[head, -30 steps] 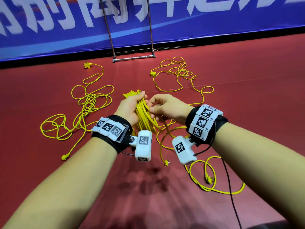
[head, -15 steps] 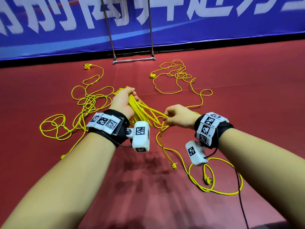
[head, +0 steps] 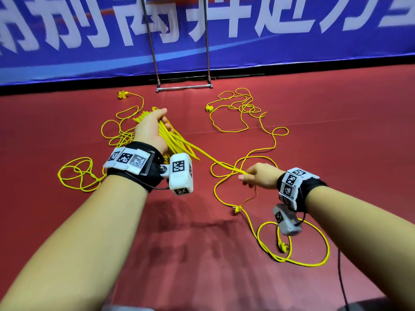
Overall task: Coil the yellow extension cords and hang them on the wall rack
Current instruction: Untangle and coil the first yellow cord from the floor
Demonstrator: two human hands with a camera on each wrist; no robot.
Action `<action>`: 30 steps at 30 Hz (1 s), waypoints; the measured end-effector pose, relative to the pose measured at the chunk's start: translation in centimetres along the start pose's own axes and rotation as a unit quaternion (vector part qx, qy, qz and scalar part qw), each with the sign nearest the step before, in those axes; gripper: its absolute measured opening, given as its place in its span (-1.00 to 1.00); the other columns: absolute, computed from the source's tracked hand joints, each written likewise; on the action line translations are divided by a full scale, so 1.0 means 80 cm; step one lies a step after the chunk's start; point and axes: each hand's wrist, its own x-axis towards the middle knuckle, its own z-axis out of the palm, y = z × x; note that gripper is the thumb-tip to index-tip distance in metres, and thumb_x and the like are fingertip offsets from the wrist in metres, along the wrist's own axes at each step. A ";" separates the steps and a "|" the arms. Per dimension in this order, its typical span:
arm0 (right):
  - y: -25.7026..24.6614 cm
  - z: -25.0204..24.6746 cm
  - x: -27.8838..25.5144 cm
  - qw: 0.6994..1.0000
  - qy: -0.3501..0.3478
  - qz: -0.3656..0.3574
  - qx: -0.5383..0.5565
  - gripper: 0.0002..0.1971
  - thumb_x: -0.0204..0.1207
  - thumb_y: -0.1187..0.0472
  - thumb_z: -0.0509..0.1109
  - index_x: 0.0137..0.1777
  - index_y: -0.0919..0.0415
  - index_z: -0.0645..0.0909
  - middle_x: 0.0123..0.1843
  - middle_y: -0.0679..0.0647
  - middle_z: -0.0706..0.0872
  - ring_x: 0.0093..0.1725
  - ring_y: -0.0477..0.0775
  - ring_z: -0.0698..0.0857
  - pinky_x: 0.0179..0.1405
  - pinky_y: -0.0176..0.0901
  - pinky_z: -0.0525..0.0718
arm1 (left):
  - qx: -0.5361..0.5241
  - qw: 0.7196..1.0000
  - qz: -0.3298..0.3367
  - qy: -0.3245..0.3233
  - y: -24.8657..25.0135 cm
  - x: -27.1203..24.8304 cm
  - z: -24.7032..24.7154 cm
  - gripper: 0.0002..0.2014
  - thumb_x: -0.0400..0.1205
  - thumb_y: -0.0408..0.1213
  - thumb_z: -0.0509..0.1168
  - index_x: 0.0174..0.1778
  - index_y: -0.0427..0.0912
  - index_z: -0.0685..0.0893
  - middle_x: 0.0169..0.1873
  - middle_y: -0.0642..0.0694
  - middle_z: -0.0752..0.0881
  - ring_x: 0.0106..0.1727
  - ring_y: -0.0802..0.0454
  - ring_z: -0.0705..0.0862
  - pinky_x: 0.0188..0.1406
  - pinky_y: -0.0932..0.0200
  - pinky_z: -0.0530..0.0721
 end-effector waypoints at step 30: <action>-0.023 -0.031 0.026 0.883 0.160 -0.047 0.438 -0.89 0.67 0.23 0.35 0.10 0.23 0.66 -0.42 0.05 0.48 -0.59 -0.05 0.53 -0.52 -0.27 0.49 | 0.118 0.991 0.010 -0.055 -0.043 -0.020 0.033 -0.77 0.53 -0.45 0.30 -0.42 -0.15 0.52 -0.65 0.02 0.48 -0.69 0.12 0.38 -0.55 0.30 0.43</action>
